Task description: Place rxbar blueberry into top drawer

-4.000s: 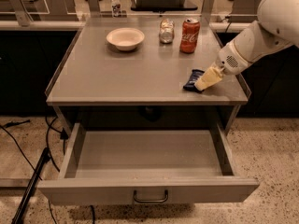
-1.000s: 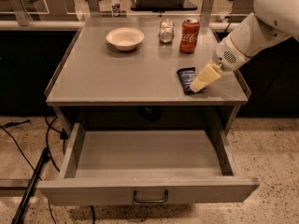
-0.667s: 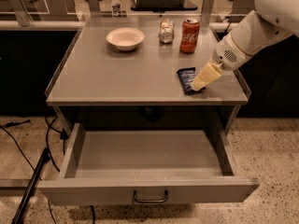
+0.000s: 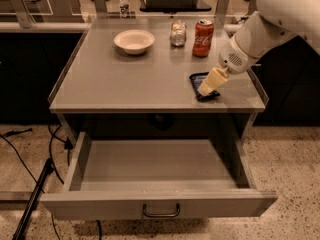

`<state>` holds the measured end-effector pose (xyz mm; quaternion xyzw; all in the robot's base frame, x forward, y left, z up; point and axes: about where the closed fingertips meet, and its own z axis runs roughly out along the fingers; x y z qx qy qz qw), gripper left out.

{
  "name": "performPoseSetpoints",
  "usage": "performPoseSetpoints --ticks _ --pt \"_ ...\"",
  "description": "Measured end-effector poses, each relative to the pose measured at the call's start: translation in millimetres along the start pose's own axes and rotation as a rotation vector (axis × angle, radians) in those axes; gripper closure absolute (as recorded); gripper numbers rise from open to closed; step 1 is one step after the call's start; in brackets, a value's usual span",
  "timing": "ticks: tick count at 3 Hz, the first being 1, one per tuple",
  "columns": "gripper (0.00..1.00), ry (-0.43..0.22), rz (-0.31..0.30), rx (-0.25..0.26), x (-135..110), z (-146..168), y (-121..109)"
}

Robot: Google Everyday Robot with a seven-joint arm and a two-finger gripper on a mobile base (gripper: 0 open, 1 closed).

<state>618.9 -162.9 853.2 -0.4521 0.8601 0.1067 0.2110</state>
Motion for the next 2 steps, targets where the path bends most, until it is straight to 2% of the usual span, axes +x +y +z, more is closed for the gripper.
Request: performPoseSetpoints --ticks 2 --pt "0.48 0.081 0.072 0.136 -3.3 14.0 -15.2"
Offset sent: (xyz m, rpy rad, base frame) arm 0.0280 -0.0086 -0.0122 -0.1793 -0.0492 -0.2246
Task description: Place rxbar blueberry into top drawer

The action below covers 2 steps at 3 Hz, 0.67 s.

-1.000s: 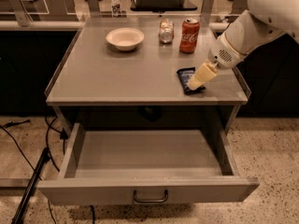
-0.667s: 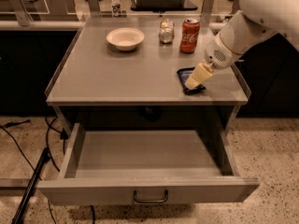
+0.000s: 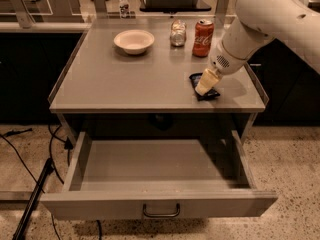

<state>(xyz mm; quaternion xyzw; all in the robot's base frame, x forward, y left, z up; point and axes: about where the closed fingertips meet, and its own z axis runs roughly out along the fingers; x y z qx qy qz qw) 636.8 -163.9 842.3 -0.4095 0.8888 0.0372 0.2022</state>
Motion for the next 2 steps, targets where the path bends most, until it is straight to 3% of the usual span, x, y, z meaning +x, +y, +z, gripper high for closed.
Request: performPoseSetpoints --ticks 1,2 --pt "0.48 0.030 0.044 0.051 1.6 3.4 -6.8" --pt "0.37 0.053 0.092 0.080 4.5 4.3 -12.1"
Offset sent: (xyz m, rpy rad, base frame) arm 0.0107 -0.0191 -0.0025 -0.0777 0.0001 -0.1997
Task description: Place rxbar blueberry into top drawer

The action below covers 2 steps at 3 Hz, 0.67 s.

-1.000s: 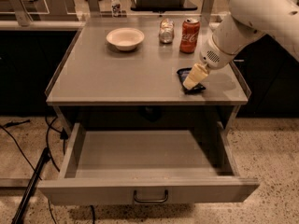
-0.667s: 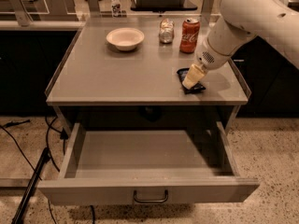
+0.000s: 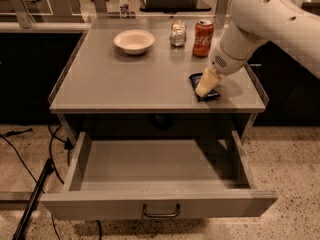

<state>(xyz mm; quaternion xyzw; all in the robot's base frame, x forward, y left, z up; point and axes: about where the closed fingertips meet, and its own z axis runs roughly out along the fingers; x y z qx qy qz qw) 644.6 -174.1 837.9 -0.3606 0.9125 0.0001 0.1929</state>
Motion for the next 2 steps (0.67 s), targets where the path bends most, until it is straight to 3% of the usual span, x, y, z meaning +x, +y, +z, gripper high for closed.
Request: performPoseSetpoints --ticks 2 --pt "0.41 -0.008 0.079 -0.024 3.2 -11.6 -2.7"
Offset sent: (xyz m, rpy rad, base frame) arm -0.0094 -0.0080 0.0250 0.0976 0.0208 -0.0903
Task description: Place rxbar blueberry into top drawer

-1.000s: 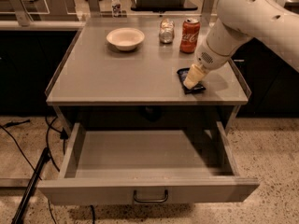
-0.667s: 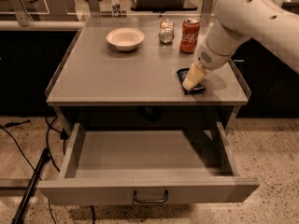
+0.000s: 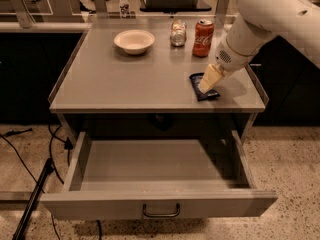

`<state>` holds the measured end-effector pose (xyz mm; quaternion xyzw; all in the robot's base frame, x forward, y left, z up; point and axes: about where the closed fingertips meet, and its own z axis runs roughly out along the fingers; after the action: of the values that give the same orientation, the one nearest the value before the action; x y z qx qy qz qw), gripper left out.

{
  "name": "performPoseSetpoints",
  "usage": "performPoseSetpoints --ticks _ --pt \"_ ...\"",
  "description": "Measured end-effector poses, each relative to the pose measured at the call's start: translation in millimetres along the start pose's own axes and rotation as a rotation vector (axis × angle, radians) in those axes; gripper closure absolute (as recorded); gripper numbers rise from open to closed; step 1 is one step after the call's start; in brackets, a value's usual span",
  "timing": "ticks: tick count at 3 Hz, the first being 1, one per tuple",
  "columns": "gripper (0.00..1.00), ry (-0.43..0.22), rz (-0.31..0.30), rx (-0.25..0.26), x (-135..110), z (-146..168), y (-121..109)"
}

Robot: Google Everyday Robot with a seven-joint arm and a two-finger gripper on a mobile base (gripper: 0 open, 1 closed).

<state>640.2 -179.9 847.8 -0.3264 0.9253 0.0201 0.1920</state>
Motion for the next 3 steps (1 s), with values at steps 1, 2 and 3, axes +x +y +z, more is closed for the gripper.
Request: performPoseSetpoints --ticks 1,2,3 --pt "0.40 -0.031 0.014 -0.030 -2.5 -14.8 6.2" --pt "0.37 -0.059 0.024 -0.069 -4.8 -24.3 14.7" --pt "0.38 -0.073 0.030 -0.096 -5.2 -25.1 21.6"
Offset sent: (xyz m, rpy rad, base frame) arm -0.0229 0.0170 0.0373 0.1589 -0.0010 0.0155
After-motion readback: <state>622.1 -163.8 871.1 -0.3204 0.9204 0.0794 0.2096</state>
